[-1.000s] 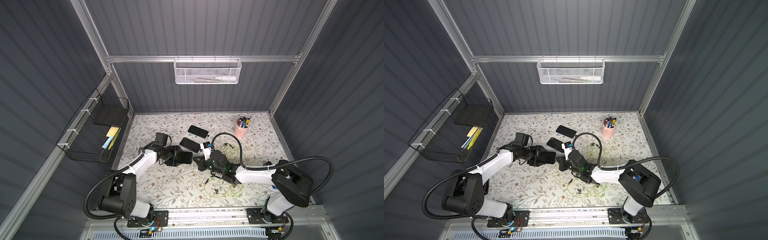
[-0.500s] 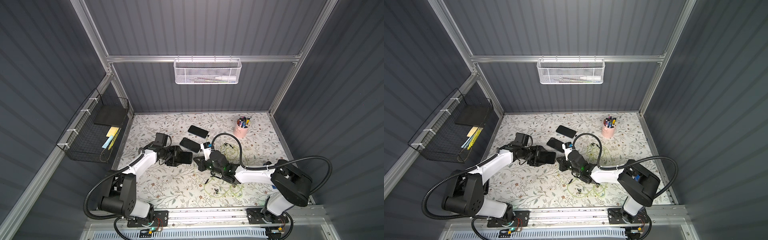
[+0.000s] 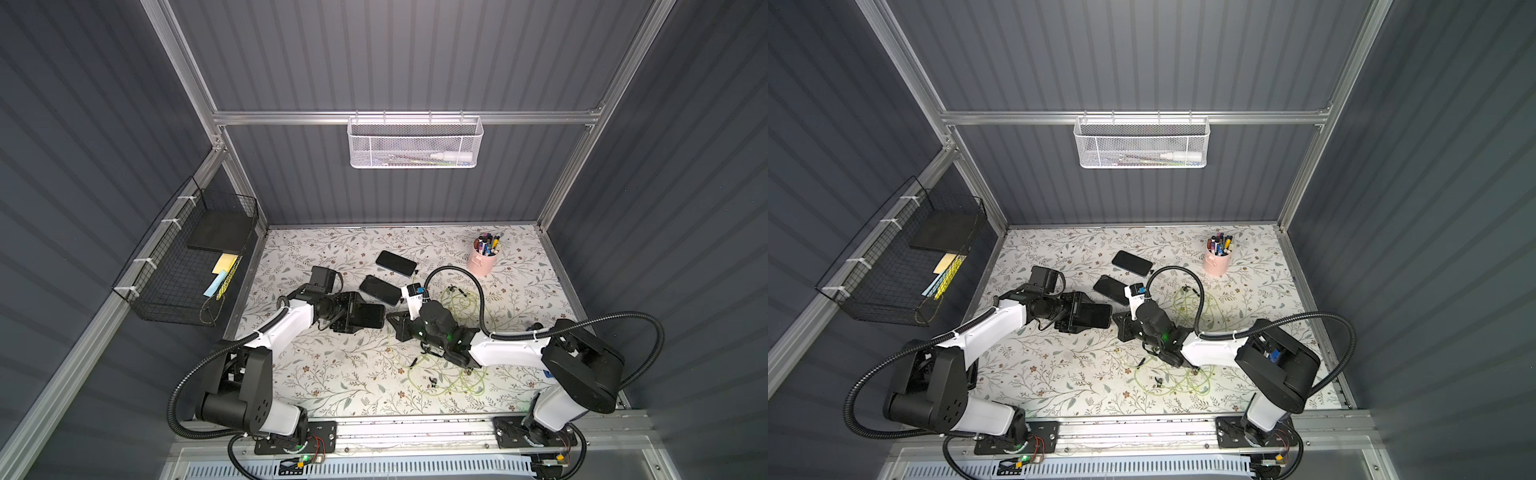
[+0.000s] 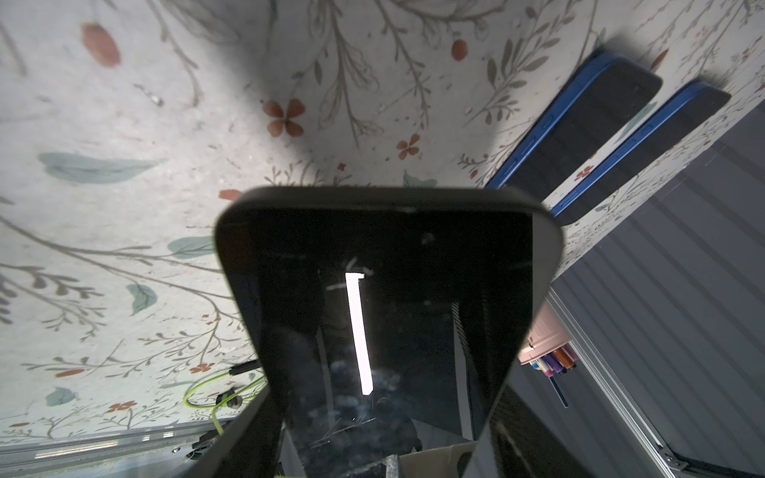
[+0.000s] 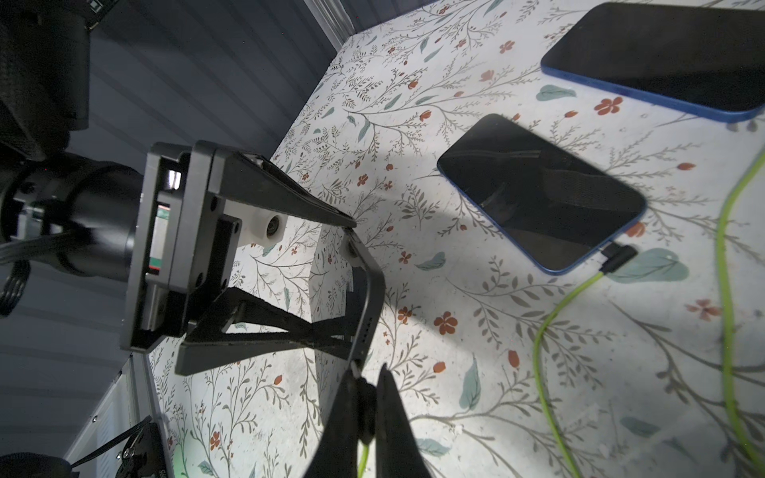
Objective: Plug wired earphones into phones
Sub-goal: Insert the wired earphone into the phone.
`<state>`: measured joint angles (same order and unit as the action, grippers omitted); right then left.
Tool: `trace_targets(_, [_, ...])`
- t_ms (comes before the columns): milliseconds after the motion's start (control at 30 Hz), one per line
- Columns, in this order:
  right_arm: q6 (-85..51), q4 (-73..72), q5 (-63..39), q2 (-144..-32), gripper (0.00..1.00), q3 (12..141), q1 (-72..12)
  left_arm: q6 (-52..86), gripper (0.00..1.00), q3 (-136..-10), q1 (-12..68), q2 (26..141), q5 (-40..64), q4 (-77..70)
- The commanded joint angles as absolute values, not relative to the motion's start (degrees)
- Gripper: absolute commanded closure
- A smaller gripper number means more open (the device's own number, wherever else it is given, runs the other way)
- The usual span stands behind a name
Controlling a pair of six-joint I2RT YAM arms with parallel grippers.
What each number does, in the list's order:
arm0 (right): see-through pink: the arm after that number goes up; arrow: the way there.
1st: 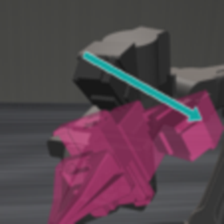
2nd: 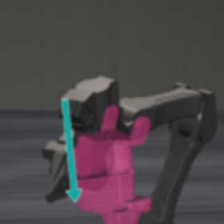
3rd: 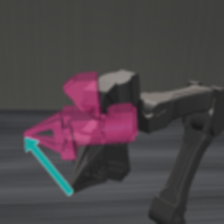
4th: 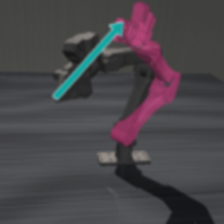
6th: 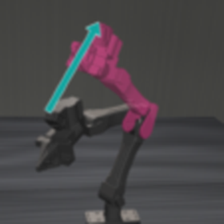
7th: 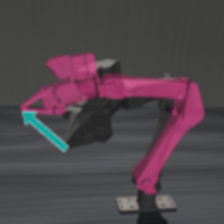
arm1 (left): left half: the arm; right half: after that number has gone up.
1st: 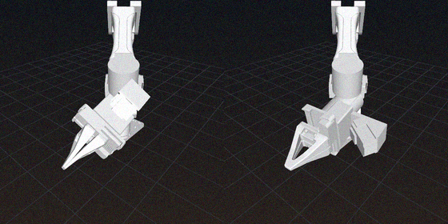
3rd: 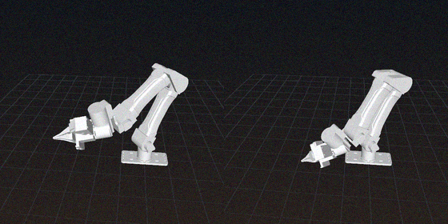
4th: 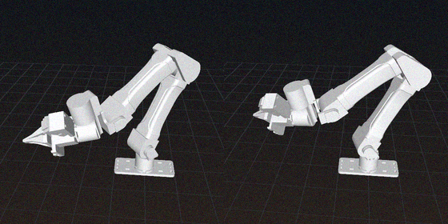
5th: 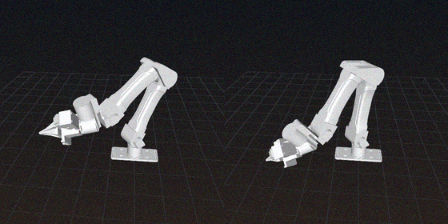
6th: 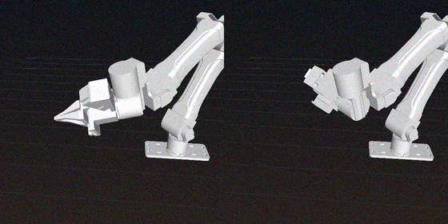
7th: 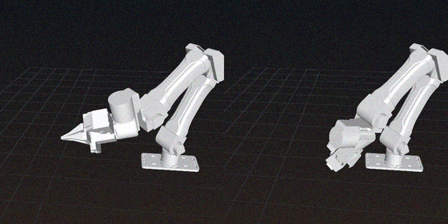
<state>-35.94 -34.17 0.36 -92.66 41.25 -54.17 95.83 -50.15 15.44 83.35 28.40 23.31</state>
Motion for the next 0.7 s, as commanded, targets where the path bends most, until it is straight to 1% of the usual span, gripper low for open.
trace_targets(0, [-36.0, -35.2, 1.0, -92.1, 1.0, 41.1, -54.4, 96.2, 1.0, -49.8, 15.6, 81.8, 30.1, 22.1])
trace_targets(667, [-38.6, -33.9, 1.2, -94.6, 1.0, 43.7, -54.4, 97.3, 1.0, -49.7, 16.5, 82.1, 30.2, 19.9])
